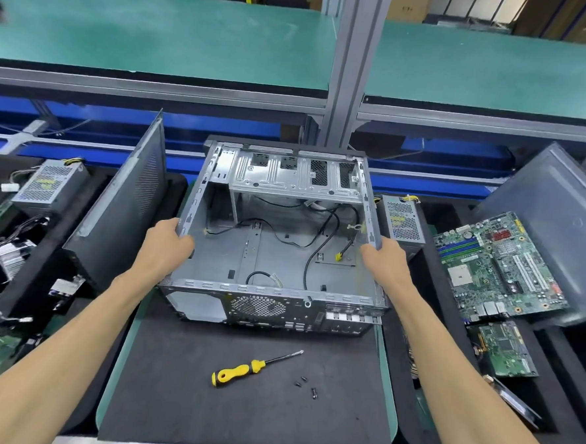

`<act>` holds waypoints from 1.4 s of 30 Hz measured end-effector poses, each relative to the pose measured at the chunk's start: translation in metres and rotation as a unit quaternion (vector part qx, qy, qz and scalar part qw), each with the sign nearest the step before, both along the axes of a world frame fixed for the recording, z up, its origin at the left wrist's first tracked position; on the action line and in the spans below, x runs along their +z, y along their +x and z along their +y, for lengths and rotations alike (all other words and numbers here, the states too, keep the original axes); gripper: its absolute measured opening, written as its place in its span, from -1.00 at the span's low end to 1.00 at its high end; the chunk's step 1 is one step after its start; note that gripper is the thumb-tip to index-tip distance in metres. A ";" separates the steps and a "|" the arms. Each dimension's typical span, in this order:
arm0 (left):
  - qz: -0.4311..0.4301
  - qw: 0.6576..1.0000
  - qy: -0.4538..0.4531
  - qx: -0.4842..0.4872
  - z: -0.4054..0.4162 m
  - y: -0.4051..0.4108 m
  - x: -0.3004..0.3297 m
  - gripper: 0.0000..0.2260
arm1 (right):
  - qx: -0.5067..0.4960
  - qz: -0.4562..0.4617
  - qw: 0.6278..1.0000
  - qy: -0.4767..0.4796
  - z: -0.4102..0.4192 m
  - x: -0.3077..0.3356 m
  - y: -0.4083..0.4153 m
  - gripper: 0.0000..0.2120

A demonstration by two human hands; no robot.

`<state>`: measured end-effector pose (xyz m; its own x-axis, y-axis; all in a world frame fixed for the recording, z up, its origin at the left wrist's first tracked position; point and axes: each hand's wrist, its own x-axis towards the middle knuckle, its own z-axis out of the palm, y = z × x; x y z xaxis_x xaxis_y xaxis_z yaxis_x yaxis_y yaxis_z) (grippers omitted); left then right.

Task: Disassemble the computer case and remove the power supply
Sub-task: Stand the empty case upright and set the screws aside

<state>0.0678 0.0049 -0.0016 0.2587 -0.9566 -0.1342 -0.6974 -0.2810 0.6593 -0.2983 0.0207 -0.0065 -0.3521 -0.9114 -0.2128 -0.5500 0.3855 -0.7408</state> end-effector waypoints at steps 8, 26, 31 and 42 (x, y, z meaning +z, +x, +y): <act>-0.011 0.998 -0.053 0.012 0.014 0.003 -0.004 -0.94 | 0.001 0.014 0.997 -0.074 0.019 0.000 0.000 -0.95; -0.131 0.903 -0.396 -0.098 0.011 0.010 0.117 -0.48 | -0.115 -0.224 0.944 -0.212 0.024 -0.013 0.052 -0.54; -0.232 0.840 -0.462 -0.165 0.008 0.008 0.161 -0.45 | -0.107 -0.359 0.925 -0.061 0.011 -0.034 0.072 -0.24; -0.371 0.754 -0.408 -0.356 -0.007 -0.020 0.208 -0.40 | -0.108 -0.489 0.863 0.073 0.013 -0.075 0.131 -0.40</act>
<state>0.0475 -0.0018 0.2059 -0.6458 -0.5736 0.5038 -0.7419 0.6272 -0.2370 -0.1678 0.0337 -0.0819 -0.0984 -0.7856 -0.6108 0.4066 0.5285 -0.7452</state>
